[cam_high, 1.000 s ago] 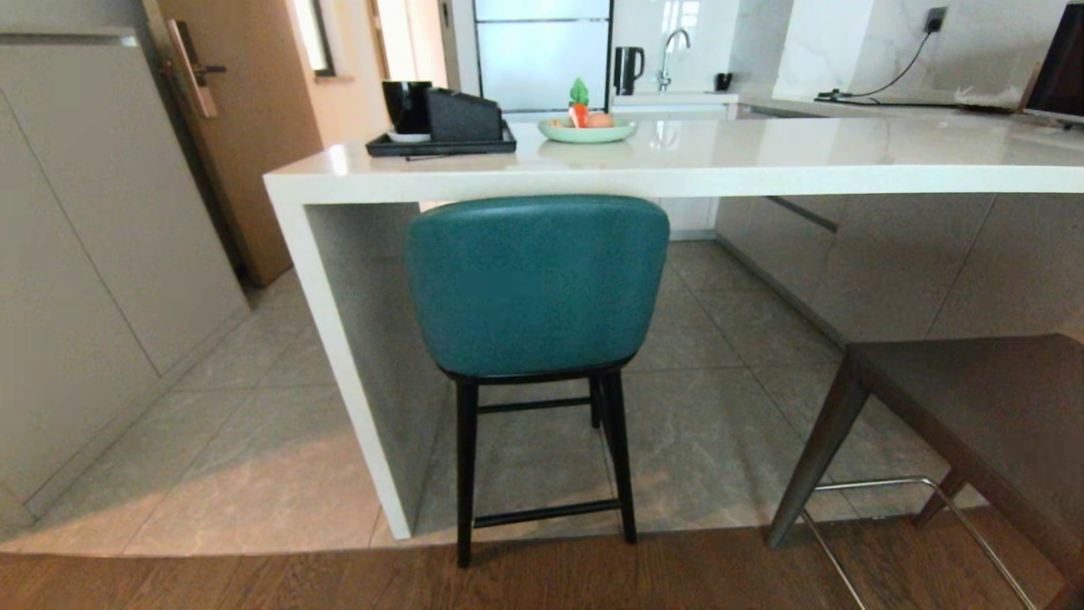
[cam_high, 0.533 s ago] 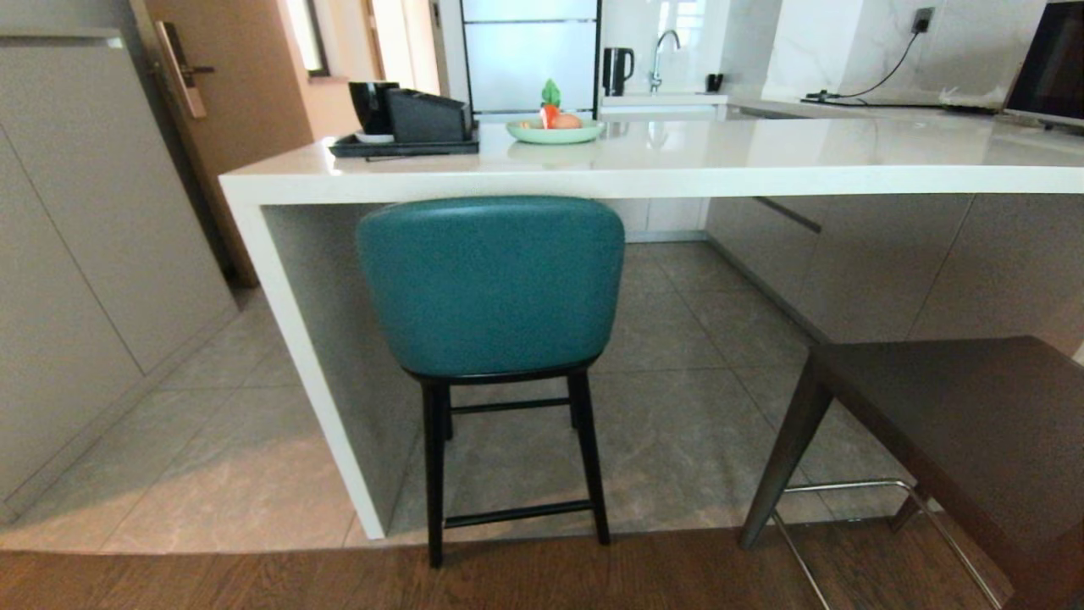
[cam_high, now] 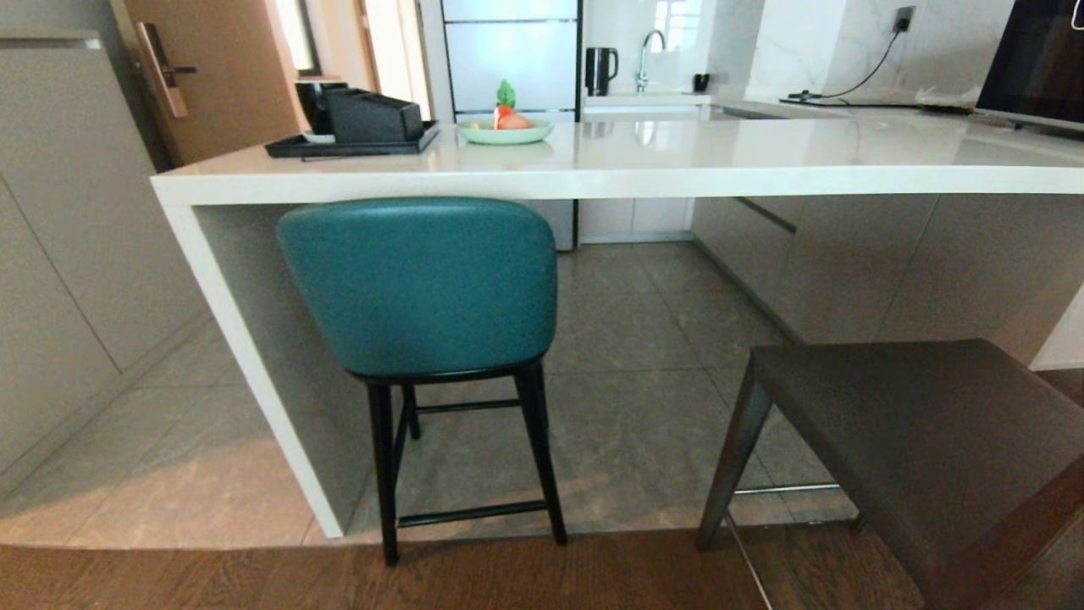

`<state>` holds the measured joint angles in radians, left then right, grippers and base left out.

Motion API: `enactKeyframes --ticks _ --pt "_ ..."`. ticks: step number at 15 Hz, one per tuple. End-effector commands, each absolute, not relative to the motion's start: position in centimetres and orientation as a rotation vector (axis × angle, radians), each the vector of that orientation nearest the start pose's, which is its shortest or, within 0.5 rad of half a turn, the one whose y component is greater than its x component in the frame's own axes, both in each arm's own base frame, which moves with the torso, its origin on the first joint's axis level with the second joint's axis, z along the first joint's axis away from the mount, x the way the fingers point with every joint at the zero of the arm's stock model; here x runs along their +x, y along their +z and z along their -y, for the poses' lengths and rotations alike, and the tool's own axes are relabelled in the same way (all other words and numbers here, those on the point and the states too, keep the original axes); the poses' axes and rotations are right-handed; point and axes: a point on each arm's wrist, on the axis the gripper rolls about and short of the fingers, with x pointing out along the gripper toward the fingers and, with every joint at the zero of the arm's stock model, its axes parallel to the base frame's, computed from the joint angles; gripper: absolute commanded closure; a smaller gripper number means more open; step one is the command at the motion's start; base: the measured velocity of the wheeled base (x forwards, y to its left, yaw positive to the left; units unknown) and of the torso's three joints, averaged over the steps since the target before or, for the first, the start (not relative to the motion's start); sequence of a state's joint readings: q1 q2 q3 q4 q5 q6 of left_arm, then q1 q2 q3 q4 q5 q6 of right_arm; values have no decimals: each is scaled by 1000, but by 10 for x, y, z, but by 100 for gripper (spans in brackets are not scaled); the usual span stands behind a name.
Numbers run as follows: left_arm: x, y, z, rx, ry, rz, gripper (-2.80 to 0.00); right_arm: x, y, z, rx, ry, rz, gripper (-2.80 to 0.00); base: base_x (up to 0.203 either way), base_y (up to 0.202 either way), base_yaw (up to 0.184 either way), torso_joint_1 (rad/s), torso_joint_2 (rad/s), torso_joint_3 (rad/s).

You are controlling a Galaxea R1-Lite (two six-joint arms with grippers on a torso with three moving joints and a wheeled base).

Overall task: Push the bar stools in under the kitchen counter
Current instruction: Push the gray chair back under the dining table

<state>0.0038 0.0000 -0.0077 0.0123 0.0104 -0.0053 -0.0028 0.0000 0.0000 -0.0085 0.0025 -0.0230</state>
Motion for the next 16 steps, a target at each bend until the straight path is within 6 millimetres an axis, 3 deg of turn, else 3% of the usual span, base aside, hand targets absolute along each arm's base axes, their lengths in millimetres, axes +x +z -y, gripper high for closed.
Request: enactKeyframes --ticks 1,16 --pt "-23 76 0 -6 15 -6 0 -22 75 0 -23 0 3 0 0 -194 2 7 2 2" --pt "-23 76 0 -6 14 -6 0 -22 75 0 -19 -2 3 0 0 -195 2 2 3 2"
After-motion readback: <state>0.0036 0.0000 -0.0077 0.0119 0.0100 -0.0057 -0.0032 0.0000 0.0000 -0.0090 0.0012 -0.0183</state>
